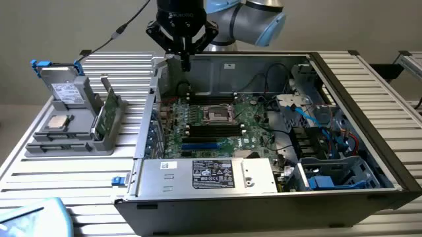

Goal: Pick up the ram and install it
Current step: 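Reach for the ram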

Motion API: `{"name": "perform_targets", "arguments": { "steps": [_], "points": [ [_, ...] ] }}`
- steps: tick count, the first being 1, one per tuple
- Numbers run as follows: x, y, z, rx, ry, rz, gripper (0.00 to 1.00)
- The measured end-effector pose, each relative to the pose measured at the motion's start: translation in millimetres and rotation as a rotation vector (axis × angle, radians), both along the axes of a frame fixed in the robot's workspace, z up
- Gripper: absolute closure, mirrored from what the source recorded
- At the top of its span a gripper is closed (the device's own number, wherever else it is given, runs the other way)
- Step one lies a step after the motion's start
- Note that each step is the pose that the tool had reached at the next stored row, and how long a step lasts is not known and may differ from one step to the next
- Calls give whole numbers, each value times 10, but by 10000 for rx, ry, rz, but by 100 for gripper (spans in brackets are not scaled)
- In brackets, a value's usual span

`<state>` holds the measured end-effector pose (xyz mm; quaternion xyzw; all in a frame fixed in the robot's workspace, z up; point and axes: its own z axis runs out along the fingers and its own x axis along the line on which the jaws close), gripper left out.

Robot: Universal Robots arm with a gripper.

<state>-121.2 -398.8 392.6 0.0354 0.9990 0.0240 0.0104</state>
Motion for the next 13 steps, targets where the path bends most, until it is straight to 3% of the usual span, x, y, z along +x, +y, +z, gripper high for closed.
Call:
{"name": "perform_targets", "arguments": {
  "steps": [10, 13],
  "points": [
    [-2, 0, 0, -1, 0, 0, 89],
    [-83, 6, 0, -2, 1, -1, 89]
  ]
}}
